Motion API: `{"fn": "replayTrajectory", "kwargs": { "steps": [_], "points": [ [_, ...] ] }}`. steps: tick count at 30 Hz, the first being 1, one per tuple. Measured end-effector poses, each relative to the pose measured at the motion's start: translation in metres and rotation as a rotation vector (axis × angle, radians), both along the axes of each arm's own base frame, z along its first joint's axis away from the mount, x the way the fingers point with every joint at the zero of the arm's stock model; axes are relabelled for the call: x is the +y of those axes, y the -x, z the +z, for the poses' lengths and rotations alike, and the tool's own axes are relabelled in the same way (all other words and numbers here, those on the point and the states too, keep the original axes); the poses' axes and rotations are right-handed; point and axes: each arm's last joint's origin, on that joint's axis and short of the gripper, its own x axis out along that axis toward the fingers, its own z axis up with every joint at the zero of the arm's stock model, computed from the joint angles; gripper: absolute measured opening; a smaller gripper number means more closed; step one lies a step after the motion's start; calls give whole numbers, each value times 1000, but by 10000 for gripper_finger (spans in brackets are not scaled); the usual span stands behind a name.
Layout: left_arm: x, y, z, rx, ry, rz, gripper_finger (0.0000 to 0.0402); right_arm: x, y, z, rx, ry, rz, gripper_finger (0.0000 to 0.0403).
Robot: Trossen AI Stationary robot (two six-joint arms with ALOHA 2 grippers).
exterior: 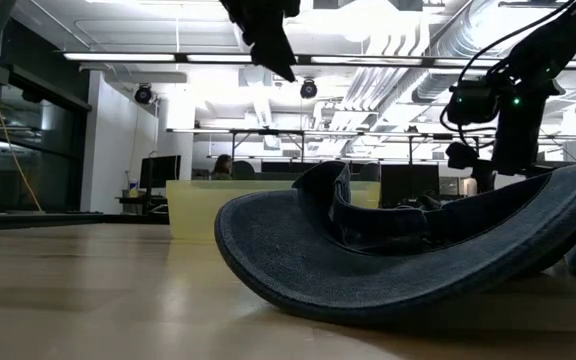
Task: Pick & Place hat
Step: Put the top blue cap into the yellow bin
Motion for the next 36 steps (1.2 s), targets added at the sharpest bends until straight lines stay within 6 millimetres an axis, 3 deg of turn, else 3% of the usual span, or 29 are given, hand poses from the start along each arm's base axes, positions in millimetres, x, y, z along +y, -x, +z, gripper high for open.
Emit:
{"fn": "replayTrajectory", "kwargs": {
  "steps": [10,19,23,31,36],
  "points": [
    [-7,29,7,160,-43,106,236,6,-1,8,4,26,93,24],
    [-21,77,34,74,-24,126,236,27,10,31,-4,109,169,23],
    [-32,101,25,-2,-4,119,236,39,13,43,-32,182,197,23],
    [-58,141,-10,-126,113,221,236,62,19,59,-115,278,283,23],
    [-75,159,-9,-200,117,279,236,75,20,69,-176,348,341,23]
  ]
}}
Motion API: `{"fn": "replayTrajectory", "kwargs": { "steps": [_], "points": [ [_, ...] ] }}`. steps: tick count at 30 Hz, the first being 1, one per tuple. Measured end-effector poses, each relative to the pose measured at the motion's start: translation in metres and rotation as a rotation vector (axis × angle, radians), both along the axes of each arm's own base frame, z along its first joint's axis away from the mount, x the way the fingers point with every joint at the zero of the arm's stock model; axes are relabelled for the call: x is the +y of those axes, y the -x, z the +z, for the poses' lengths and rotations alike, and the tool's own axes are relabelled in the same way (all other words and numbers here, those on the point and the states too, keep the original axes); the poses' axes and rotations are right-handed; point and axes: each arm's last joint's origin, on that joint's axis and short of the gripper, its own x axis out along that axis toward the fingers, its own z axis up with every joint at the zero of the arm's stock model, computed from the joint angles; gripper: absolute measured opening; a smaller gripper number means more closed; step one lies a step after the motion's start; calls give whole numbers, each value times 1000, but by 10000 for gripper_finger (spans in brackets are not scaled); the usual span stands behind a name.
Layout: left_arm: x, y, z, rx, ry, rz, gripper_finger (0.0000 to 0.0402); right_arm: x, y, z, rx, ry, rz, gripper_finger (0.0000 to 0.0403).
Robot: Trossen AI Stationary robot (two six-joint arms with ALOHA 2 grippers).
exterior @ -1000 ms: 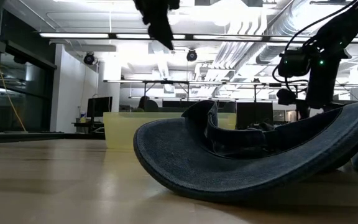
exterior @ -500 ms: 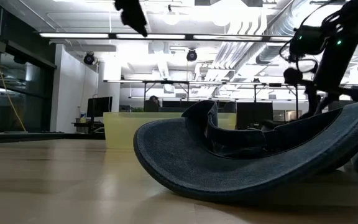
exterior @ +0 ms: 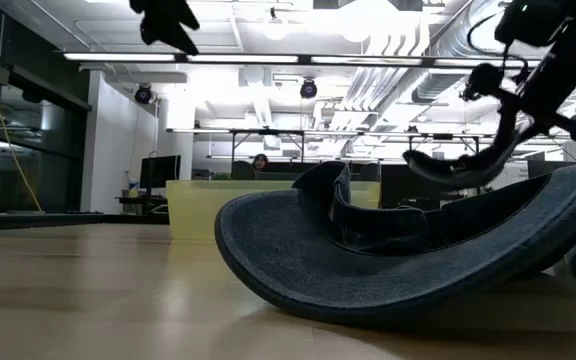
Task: Pick & Place hat
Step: Put the top blue cap into the yellow bin
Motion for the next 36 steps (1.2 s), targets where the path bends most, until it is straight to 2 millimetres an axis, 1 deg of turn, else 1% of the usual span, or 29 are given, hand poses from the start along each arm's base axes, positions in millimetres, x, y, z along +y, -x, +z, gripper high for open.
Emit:
{"fn": "replayTrajectory", "kwargs": {
  "steps": [5,9,14,17,22,29,32,36],
  "points": [
    [-11,4,4,-36,30,29,236,10,-5,21,-37,101,114,23],
    [-16,-2,10,-119,73,32,236,18,-12,47,-69,198,226,23],
    [-20,-23,15,-240,98,11,236,27,-24,77,-67,313,360,23],
    [-18,-36,18,-310,99,0,236,32,-34,92,-65,366,450,23],
    [-14,-55,13,-343,140,-5,236,40,-60,110,-54,412,561,22],
    [-10,-71,3,-313,143,13,236,52,-104,126,-3,453,670,23],
    [-9,-76,2,-325,160,23,236,56,-121,130,29,465,709,23],
    [-7,-82,1,-359,173,39,236,61,-139,136,65,487,745,23]
  ]
}}
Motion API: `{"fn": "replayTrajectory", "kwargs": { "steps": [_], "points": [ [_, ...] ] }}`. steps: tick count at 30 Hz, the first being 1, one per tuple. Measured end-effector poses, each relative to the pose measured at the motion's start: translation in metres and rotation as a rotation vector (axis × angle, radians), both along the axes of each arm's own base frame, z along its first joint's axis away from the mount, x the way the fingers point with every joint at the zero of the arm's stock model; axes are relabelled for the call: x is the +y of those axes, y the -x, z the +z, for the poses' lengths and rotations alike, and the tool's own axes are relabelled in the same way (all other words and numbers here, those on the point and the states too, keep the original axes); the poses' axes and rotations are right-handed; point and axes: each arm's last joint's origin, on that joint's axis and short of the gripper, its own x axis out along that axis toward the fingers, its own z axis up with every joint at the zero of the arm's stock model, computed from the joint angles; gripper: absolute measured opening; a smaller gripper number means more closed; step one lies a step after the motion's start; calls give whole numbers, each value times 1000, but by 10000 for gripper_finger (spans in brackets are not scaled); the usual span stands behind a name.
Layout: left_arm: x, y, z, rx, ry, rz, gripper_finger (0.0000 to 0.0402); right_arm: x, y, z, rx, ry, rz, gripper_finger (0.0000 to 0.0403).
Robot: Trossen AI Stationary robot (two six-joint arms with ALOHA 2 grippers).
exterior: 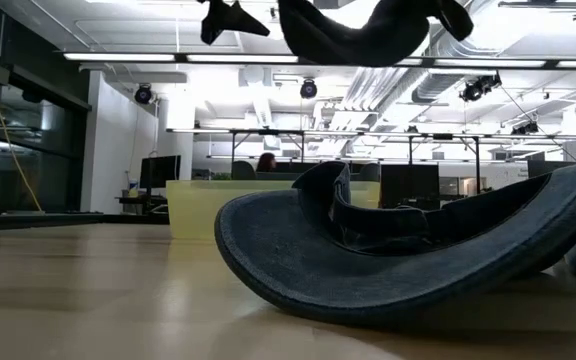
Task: Pick & Place hat
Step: Put the top blue cap into the yellow bin
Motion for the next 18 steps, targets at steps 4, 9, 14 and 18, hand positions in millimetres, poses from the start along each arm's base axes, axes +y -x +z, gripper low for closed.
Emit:
{"fn": "replayTrajectory", "kwargs": {
  "steps": [4,9,14,18],
  "points": [
    [1,-3,3,-45,15,17,236,0,-8,1,48,16,18,22],
    [3,-2,5,-62,23,105,237,7,-10,-1,89,46,84,22],
    [6,-2,5,-76,89,141,257,11,-9,-1,97,78,100,22],
    [13,-5,1,-87,212,137,294,11,-9,0,99,83,99,22]
  ]
}}
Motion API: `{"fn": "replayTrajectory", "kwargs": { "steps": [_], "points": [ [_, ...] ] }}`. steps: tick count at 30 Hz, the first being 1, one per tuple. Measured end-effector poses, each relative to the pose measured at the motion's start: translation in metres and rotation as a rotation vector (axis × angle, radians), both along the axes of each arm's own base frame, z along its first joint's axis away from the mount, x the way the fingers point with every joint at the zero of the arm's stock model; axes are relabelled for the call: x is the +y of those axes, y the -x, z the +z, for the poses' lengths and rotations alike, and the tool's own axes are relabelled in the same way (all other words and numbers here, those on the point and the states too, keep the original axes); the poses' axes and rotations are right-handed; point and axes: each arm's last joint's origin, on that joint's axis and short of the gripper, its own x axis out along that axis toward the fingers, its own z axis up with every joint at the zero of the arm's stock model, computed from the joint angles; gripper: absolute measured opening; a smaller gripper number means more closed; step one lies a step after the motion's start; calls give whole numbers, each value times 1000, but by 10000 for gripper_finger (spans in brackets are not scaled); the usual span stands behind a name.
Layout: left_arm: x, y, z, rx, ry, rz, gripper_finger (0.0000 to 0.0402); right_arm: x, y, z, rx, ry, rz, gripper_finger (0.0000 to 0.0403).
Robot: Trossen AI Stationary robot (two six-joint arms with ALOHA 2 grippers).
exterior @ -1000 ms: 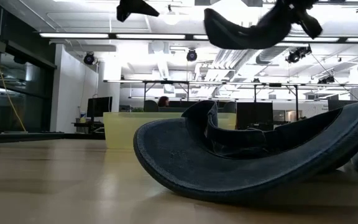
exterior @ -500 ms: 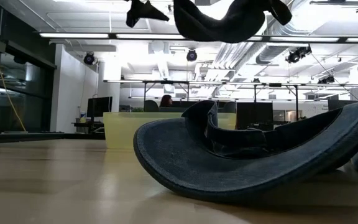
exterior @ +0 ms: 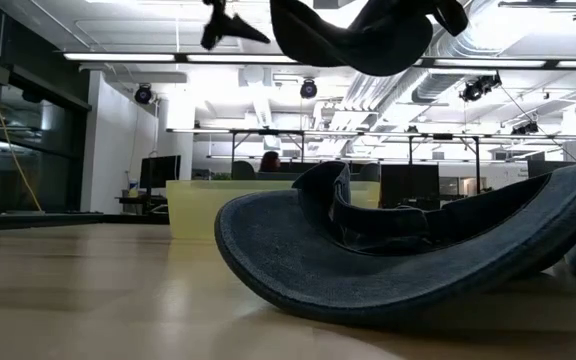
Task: Pick & Place hat
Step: Put the top blue cap into the yellow bin
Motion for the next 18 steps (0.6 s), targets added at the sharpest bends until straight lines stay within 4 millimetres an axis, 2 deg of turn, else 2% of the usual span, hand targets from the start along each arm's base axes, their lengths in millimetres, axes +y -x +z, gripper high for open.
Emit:
{"fn": "replayTrajectory", "kwargs": {
  "steps": [3,5,10,13,18],
  "points": [
    [7,-4,-8,22,67,-3,313,0,0,0,1,12,-1,22],
    [10,-2,-5,2,95,-10,319,0,-1,1,-10,14,1,22],
    [13,-6,-14,45,140,5,321,0,-2,3,-19,32,24,22],
    [13,-9,-11,9,142,-8,321,-1,-2,3,-17,36,30,22],
    [14,-16,-16,7,161,-45,321,-1,-6,8,-58,47,81,22]
  ]
}}
